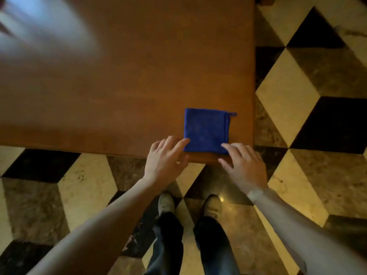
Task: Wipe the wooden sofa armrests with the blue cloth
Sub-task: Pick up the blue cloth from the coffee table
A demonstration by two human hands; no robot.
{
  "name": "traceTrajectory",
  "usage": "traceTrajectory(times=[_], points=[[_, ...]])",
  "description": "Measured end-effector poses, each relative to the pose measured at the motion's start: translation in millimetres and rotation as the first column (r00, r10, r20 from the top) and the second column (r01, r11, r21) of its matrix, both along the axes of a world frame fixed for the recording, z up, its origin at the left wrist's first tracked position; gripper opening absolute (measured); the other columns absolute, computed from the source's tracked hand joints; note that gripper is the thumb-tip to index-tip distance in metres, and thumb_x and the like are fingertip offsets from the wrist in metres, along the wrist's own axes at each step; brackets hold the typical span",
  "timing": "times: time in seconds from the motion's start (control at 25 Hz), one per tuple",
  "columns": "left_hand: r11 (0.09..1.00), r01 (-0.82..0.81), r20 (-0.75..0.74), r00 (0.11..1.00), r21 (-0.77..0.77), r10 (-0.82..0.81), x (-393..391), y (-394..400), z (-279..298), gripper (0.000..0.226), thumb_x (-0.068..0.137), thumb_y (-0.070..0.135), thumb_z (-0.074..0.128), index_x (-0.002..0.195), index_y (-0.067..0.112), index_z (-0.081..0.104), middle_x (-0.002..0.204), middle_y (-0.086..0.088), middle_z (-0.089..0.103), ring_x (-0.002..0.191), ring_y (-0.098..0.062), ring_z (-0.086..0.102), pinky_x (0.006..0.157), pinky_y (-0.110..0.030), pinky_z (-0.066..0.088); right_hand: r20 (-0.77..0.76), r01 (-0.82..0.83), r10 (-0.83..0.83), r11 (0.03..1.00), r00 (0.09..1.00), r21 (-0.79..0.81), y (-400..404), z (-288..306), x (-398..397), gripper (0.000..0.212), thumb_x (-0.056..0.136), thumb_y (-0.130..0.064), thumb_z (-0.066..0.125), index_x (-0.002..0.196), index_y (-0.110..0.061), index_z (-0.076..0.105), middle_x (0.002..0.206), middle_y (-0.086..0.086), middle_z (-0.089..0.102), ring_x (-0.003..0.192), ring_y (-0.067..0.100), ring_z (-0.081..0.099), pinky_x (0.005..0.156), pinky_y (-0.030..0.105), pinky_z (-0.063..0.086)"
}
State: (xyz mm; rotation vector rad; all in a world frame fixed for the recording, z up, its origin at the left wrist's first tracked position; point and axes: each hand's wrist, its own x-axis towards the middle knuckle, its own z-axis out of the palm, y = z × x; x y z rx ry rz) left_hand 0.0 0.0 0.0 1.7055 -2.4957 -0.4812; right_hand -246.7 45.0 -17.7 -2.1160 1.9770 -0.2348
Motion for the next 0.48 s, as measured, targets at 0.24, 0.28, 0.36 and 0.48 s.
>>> traceTrajectory(times=[0.24, 0.28, 0.36, 0.48], points=[[0.958, 0.285, 0.101, 0.955, -0.045, -0.279, 17.8, -31.2, -71.3, 0.032, 0.094, 0.039, 0.062, 0.122, 0.024, 0.061, 0.117, -0.003, 0.064, 0.104, -0.024, 0.063, 0.097, -0.045, 0.046, -0.075, -0.111, 0.105, 0.991, 0.992, -0.078, -15.8, -57.2, -5.2, 0.035, 0.090, -0.030, 0.069, 0.122, -0.016, 0.064, 0.115, 0.005, 0.065, 0.100, 0.027, 0.062, 0.079, 0.042, 0.055], [0.942, 0.326, 0.116, 0.942, -0.077, -0.316, 18.8, -32.9, -74.4, 0.033, 0.092, 0.037, 0.065, 0.122, 0.023, 0.060, 0.115, -0.003, 0.065, 0.102, -0.024, 0.064, 0.094, -0.044, 0.048, -0.093, -0.162, 0.152, 0.980, 0.984, -0.117, -16.9, -59.6, -9.5, 0.030, 0.092, -0.028, 0.066, 0.120, -0.015, 0.065, 0.113, 0.005, 0.066, 0.097, 0.027, 0.064, 0.076, 0.041, 0.055], [0.898, 0.421, 0.170, 0.902, -0.129, -0.398, 17.8, -43.2, -77.2, 0.034, 0.089, 0.031, 0.072, 0.118, 0.020, 0.060, 0.112, -0.004, 0.066, 0.095, -0.024, 0.065, 0.089, -0.042, 0.051, -0.156, -0.267, 0.242, 0.949, 0.958, -0.166, -28.0, -61.5, -18.4, 0.024, 0.098, -0.023, 0.057, 0.116, -0.012, 0.066, 0.107, 0.008, 0.068, 0.090, 0.028, 0.066, 0.071, 0.040, 0.055], [0.837, 0.530, 0.226, 0.839, -0.138, -0.494, 11.5, -55.8, -72.1, 0.035, 0.081, 0.024, 0.078, 0.111, 0.014, 0.063, 0.105, -0.006, 0.068, 0.087, -0.024, 0.066, 0.080, -0.040, 0.054, -0.202, -0.401, 0.368, 0.902, 0.908, -0.158, -38.5, -60.4, -24.0, 0.030, 0.103, -0.021, 0.041, 0.114, -0.008, 0.066, 0.102, 0.013, 0.069, 0.086, 0.030, 0.068, 0.068, 0.040, 0.057]])
